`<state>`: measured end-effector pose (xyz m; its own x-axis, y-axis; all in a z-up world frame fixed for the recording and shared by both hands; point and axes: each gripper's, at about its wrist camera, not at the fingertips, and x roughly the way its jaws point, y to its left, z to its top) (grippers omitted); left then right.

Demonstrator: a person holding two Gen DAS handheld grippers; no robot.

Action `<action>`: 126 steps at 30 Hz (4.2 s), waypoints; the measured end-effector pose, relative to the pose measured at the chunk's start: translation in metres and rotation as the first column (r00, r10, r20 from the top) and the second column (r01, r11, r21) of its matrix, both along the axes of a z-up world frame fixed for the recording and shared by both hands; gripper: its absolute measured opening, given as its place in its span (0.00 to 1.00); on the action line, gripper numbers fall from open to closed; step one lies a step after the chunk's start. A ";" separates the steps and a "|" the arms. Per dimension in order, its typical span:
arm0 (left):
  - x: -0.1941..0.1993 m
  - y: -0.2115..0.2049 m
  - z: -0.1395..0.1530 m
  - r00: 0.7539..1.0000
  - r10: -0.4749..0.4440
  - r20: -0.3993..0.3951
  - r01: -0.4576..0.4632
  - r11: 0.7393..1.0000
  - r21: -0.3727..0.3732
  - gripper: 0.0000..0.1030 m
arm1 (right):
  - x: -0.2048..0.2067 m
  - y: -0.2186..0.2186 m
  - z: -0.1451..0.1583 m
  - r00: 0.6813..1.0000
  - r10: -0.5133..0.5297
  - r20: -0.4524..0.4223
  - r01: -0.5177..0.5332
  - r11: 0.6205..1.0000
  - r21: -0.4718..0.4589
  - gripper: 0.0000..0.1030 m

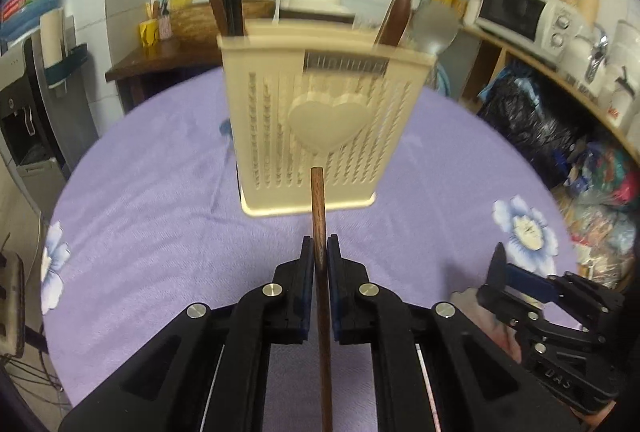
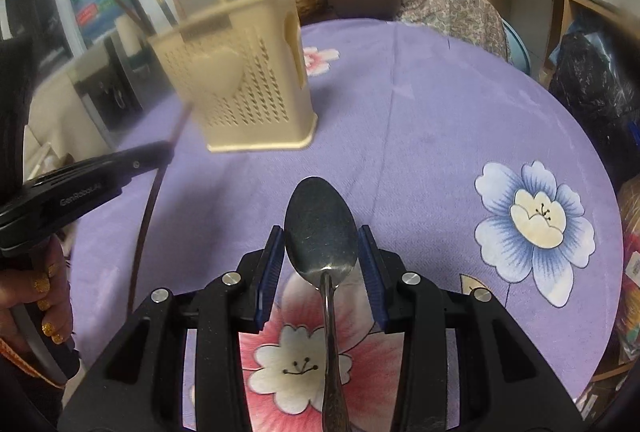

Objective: Organize utensils

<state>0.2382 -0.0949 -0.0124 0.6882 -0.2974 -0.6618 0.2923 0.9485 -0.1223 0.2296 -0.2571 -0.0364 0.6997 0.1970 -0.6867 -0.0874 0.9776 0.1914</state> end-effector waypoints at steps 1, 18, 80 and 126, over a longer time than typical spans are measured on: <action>-0.007 0.003 0.011 1.000 -0.008 0.030 0.008 1.000 -0.013 0.08 | -0.004 0.000 0.007 1.000 0.007 0.016 -0.007 1.000 0.008 0.37; -0.068 0.040 0.080 0.967 -0.017 0.254 0.049 0.992 -0.120 0.07 | -0.037 0.001 0.061 0.992 0.060 0.115 -0.064 0.997 0.038 0.37; 0.041 0.062 0.152 0.931 -0.057 0.360 0.072 0.997 -0.027 0.43 | 0.085 0.062 0.144 0.927 0.154 0.341 -0.090 0.976 -0.196 0.75; -0.258 0.100 0.018 0.837 0.209 0.506 -0.176 0.978 -0.113 0.95 | -0.261 0.082 0.047 0.847 -0.040 0.531 0.108 0.989 -0.097 0.94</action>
<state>-0.0198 0.0054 0.0058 0.9714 -0.1504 -0.1838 0.1410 0.9880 -0.0633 -0.0316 -0.1751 0.0103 0.9715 0.0714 -0.2259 -0.0687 0.9974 0.0200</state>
